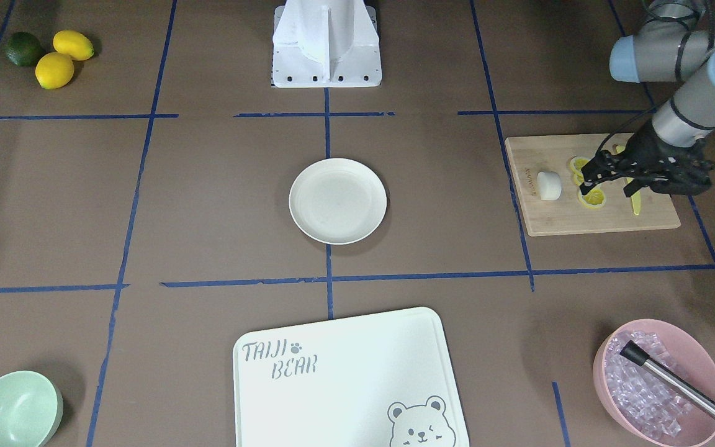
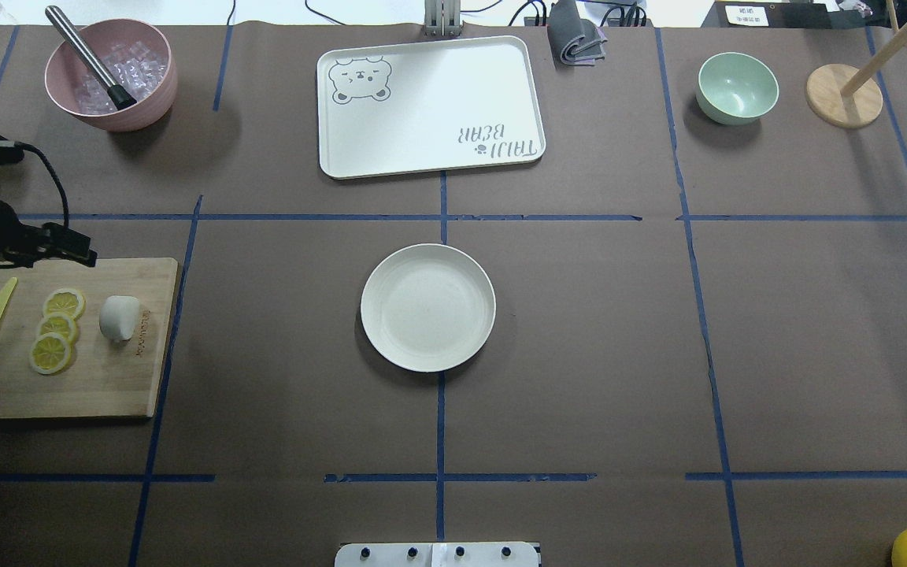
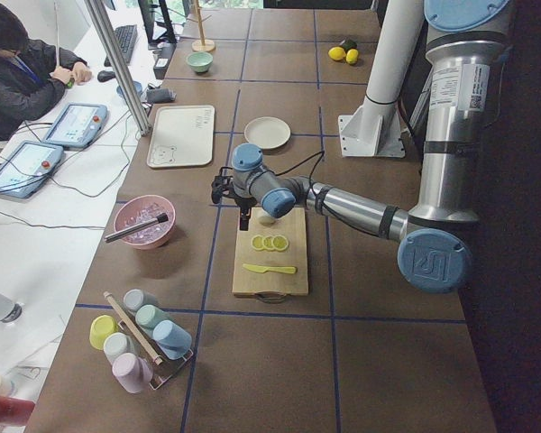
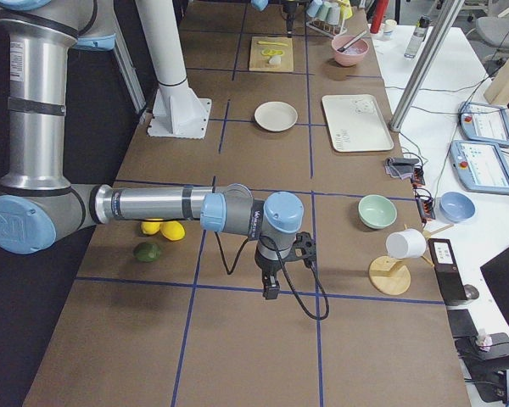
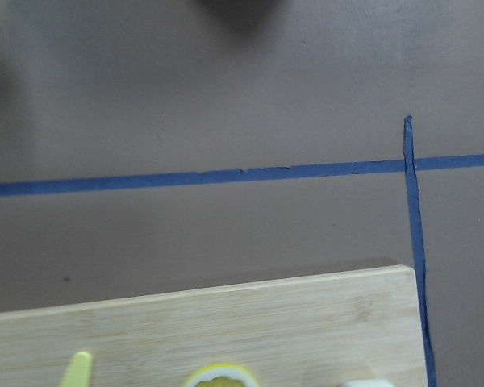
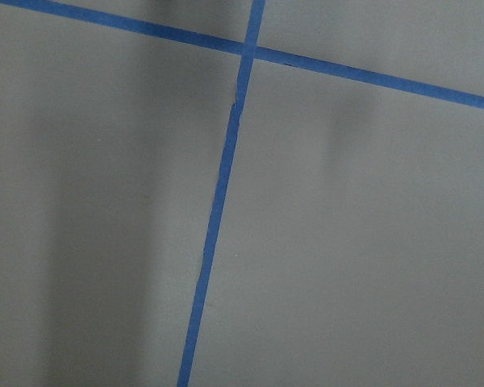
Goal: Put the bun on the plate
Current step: 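Reach the left gripper to the white bun on the cutting board, then grasp the white bun with the left gripper and lift it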
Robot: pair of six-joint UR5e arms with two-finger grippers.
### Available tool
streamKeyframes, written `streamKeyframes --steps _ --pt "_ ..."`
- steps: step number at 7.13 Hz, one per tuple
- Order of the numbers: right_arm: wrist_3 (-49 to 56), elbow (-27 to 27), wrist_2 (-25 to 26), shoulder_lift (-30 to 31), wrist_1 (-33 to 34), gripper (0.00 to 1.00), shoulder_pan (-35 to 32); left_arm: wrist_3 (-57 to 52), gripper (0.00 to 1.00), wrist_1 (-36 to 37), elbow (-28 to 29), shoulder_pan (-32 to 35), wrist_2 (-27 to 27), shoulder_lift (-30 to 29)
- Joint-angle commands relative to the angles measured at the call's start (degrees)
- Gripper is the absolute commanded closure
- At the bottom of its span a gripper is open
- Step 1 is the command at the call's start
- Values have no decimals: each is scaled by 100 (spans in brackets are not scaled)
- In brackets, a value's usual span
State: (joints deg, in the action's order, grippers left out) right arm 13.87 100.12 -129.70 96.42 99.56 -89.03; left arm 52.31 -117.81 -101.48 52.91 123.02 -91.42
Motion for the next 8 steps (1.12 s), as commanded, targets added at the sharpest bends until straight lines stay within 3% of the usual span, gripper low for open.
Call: streamKeyframes --steps 1,3,4,5,8 --pt "2 -1 6 -9 -7 0 0 788 0 -66 -117 -910 -741 2" --pt "2 -10 6 0 2 0 0 808 0 -66 -109 -1115 -814 2" --pt "-7 -10 -3 0 -7 0 0 799 44 -66 -117 -1151 -841 10" --pt "-7 -10 -20 0 2 0 0 781 56 -49 -117 -1160 -841 11" --pt "-7 -10 -38 0 2 0 0 755 61 -5 -231 -1151 -824 11"
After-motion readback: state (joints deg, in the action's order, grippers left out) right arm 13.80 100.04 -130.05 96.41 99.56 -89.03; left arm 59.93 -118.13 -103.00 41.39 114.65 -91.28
